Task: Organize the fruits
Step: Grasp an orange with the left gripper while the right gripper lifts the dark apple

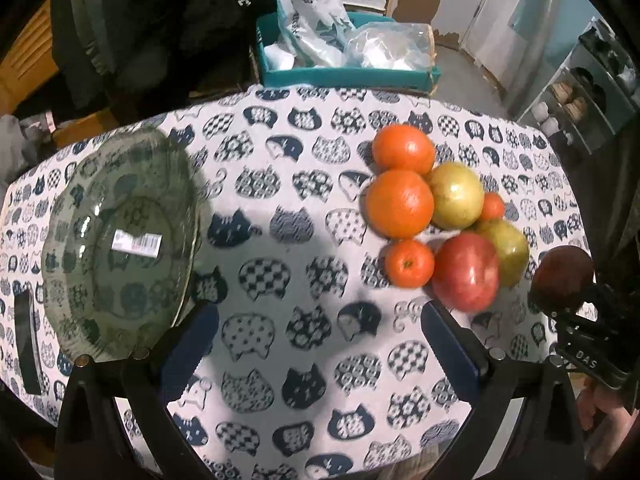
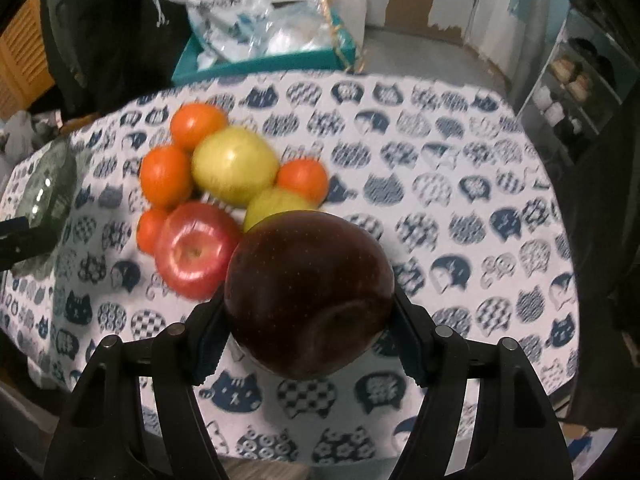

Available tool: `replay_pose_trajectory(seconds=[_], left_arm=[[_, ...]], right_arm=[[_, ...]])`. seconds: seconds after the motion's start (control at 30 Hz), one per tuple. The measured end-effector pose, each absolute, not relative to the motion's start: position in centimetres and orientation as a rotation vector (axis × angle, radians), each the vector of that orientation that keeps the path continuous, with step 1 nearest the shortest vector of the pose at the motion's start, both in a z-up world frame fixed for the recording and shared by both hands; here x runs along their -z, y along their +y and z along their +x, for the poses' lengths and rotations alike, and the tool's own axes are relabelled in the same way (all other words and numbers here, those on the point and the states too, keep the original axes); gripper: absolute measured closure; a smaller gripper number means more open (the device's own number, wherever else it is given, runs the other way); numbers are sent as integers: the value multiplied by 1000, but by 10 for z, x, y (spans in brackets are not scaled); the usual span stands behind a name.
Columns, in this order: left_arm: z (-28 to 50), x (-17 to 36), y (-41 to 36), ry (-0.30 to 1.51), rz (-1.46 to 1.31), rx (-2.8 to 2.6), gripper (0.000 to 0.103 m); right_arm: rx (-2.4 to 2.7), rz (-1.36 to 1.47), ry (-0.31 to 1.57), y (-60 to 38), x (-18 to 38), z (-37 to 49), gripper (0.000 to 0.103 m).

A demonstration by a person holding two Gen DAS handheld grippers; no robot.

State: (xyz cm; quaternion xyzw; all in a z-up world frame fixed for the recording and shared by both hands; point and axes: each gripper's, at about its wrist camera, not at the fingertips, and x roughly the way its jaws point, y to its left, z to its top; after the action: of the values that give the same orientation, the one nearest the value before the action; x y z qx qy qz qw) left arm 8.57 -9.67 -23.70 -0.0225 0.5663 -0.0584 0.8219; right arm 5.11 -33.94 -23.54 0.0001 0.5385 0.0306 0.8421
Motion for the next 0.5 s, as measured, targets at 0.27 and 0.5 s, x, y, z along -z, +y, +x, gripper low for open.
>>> replay_pose_trajectory(seconds=[0.27,0.5], left_arm=[[120,249,-119,1205,-33,130,1],[141,267,-142,1232,-30,148,1]], right_arm=[[-36,24,1084,-356,228,80,31],[-22,58,1090,-371,237,100,31]])
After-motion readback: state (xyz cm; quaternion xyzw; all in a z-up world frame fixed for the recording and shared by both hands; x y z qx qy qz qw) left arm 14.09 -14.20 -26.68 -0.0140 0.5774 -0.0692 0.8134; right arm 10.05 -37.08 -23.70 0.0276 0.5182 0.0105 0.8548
